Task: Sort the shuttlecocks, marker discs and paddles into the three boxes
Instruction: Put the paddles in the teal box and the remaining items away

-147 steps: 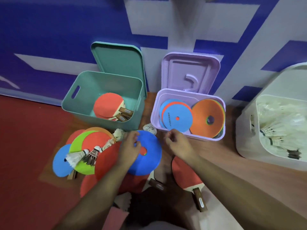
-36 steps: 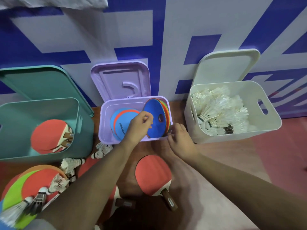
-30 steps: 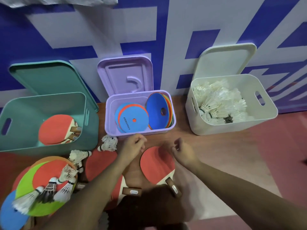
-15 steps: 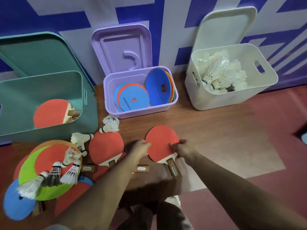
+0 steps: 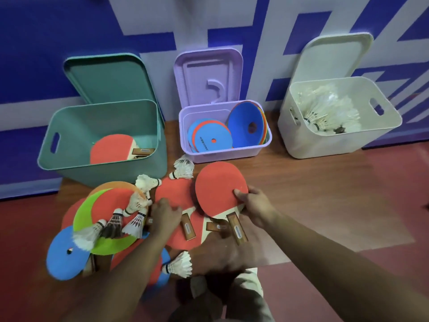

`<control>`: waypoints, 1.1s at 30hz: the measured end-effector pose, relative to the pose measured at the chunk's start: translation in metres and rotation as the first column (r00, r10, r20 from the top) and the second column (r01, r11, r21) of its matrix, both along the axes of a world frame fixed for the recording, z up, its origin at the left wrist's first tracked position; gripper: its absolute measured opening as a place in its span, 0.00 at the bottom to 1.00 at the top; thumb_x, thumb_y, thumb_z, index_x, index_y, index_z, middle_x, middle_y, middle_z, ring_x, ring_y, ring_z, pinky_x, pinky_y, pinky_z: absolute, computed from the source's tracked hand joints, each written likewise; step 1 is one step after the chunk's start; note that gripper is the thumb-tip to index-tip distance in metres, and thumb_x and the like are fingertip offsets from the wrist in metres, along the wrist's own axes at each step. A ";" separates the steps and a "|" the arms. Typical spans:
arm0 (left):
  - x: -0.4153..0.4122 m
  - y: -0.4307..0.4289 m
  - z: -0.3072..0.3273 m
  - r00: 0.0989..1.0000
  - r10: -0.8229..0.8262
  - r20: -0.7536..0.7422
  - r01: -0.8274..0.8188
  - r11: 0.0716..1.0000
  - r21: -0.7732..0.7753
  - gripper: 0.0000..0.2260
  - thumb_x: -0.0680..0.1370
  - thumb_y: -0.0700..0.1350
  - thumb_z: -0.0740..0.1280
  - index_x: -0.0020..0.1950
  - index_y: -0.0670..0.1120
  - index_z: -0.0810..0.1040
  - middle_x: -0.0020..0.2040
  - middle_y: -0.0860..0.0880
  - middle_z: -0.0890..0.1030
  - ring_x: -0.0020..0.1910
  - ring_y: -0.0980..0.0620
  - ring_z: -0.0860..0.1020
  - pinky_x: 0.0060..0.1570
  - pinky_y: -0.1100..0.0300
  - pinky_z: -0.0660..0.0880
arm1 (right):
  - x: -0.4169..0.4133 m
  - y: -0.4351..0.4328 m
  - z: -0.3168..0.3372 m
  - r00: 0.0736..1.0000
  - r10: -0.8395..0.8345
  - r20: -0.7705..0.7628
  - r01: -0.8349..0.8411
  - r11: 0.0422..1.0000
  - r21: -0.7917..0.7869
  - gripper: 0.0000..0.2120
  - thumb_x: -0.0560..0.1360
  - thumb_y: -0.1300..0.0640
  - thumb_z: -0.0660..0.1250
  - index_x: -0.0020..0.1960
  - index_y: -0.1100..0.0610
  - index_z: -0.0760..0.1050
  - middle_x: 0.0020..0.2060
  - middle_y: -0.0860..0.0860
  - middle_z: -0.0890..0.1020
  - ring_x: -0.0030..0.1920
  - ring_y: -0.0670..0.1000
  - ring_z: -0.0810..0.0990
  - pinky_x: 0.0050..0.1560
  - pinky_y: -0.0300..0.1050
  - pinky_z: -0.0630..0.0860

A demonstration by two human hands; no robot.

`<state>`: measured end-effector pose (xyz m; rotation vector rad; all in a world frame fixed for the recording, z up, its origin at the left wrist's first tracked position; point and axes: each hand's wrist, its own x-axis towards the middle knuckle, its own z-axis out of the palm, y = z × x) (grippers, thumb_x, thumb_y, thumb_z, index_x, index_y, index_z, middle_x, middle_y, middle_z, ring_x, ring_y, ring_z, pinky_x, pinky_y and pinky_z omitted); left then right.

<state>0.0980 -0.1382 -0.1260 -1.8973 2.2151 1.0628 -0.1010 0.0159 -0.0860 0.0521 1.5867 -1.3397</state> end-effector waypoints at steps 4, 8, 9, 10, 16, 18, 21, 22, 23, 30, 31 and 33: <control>0.003 -0.019 -0.008 0.992 0.125 0.011 -0.125 0.982 0.142 0.27 0.69 0.50 0.67 0.62 0.35 0.71 0.58 0.36 0.78 0.57 0.36 0.77 0.56 0.51 0.75 | 0.032 -0.028 -0.017 0.998 -0.019 0.065 0.017 0.999 0.038 0.13 0.79 0.61 0.66 0.63 0.62 0.74 0.50 0.59 0.82 0.46 0.58 0.82 0.51 0.61 0.81; -0.002 -0.032 -0.015 0.974 0.224 0.015 -0.224 0.964 0.144 0.31 0.69 0.49 0.71 0.66 0.35 0.67 0.60 0.36 0.77 0.57 0.35 0.78 0.54 0.48 0.77 | 0.042 -0.031 -0.035 0.987 -0.081 0.138 0.072 0.995 0.067 0.10 0.79 0.62 0.66 0.60 0.62 0.73 0.48 0.59 0.82 0.45 0.58 0.81 0.41 0.55 0.80; -0.002 -0.031 -0.018 0.971 0.234 0.044 -0.238 0.960 0.150 0.31 0.70 0.48 0.72 0.67 0.35 0.65 0.62 0.36 0.76 0.59 0.35 0.77 0.55 0.48 0.77 | 0.042 -0.029 -0.039 0.983 -0.097 0.157 0.086 0.993 0.075 0.09 0.79 0.62 0.65 0.59 0.63 0.72 0.47 0.59 0.81 0.44 0.58 0.81 0.39 0.53 0.79; -0.003 -0.030 -0.022 0.969 0.230 0.086 -0.240 0.960 0.145 0.32 0.71 0.49 0.72 0.68 0.35 0.64 0.62 0.36 0.76 0.60 0.36 0.77 0.56 0.47 0.76 | 0.041 -0.027 -0.042 0.980 -0.107 0.170 0.094 0.992 0.082 0.09 0.79 0.62 0.65 0.59 0.63 0.72 0.46 0.59 0.81 0.43 0.58 0.80 0.37 0.52 0.79; -0.010 -0.023 -0.014 0.933 0.339 -0.123 -0.313 0.931 0.187 0.17 0.75 0.46 0.71 0.59 0.39 0.75 0.58 0.39 0.79 0.56 0.39 0.79 0.55 0.51 0.76 | 0.023 -0.012 -0.040 0.977 -0.106 0.182 0.092 0.992 0.083 0.12 0.80 0.62 0.64 0.62 0.64 0.71 0.46 0.58 0.81 0.42 0.57 0.81 0.53 0.60 0.78; -0.015 -0.021 -0.002 0.830 0.465 -0.308 -0.359 0.868 0.343 0.09 0.75 0.42 0.69 0.53 0.43 0.76 0.55 0.40 0.80 0.51 0.41 0.80 0.51 0.46 0.80 | 0.013 -0.011 -0.027 0.977 -0.095 0.191 0.088 0.995 0.047 0.11 0.80 0.62 0.63 0.62 0.63 0.72 0.47 0.58 0.82 0.41 0.55 0.82 0.49 0.56 0.80; -0.018 -0.017 0.022 0.724 0.553 -0.412 -0.340 0.806 0.484 0.10 0.76 0.36 0.66 0.56 0.45 0.75 0.53 0.42 0.80 0.50 0.43 0.80 0.45 0.44 0.81 | -0.005 -0.012 -0.005 0.980 -0.051 0.194 0.055 0.998 -0.016 0.12 0.80 0.63 0.63 0.63 0.64 0.72 0.49 0.59 0.83 0.45 0.56 0.82 0.55 0.57 0.79; -0.018 -0.014 0.032 0.705 0.566 -0.428 -0.330 0.795 0.508 0.10 0.76 0.35 0.65 0.56 0.45 0.75 0.52 0.43 0.80 0.49 0.44 0.80 0.42 0.47 0.81 | -0.012 -0.013 0.003 0.981 -0.029 0.194 0.036 0.999 -0.033 0.13 0.79 0.63 0.63 0.63 0.64 0.72 0.51 0.60 0.83 0.47 0.57 0.81 0.60 0.60 0.76; -0.017 -0.012 0.041 0.692 0.574 -0.438 -0.328 0.790 0.518 0.09 0.76 0.35 0.65 0.54 0.45 0.74 0.52 0.42 0.81 0.48 0.44 0.80 0.40 0.50 0.80 | -0.019 -0.014 0.013 0.982 -0.009 0.190 0.018 0.999 -0.048 0.14 0.79 0.63 0.64 0.63 0.64 0.72 0.51 0.60 0.83 0.48 0.57 0.81 0.63 0.62 0.73; -0.014 0.004 0.119 0.591 0.579 -0.562 -0.262 0.796 0.545 0.17 0.76 0.33 0.62 0.60 0.49 0.74 0.50 0.47 0.81 0.45 0.47 0.80 0.40 0.54 0.78 | -0.045 -0.033 0.087 0.966 0.170 0.193 -0.126 0.967 -0.222 0.13 0.80 0.61 0.62 0.64 0.64 0.72 0.56 0.59 0.82 0.49 0.55 0.83 0.45 0.52 0.83; -0.014 0.005 0.132 0.564 0.577 -0.592 -0.239 0.799 0.551 0.18 0.76 0.33 0.62 0.61 0.49 0.75 0.51 0.47 0.82 0.45 0.47 0.81 0.43 0.52 0.80 | -0.047 -0.037 0.097 0.962 0.182 0.205 -0.132 0.962 -0.237 0.13 0.81 0.62 0.61 0.64 0.63 0.72 0.57 0.59 0.82 0.49 0.55 0.83 0.46 0.54 0.83; -0.012 0.004 0.151 0.481 0.585 -0.653 -0.212 0.800 0.561 0.18 0.77 0.33 0.61 0.63 0.49 0.75 0.54 0.47 0.83 0.45 0.48 0.82 0.47 0.50 0.80 | -0.047 -0.048 0.116 0.950 0.224 0.218 -0.164 0.951 -0.261 0.12 0.81 0.62 0.60 0.63 0.63 0.72 0.55 0.58 0.83 0.49 0.55 0.83 0.48 0.57 0.82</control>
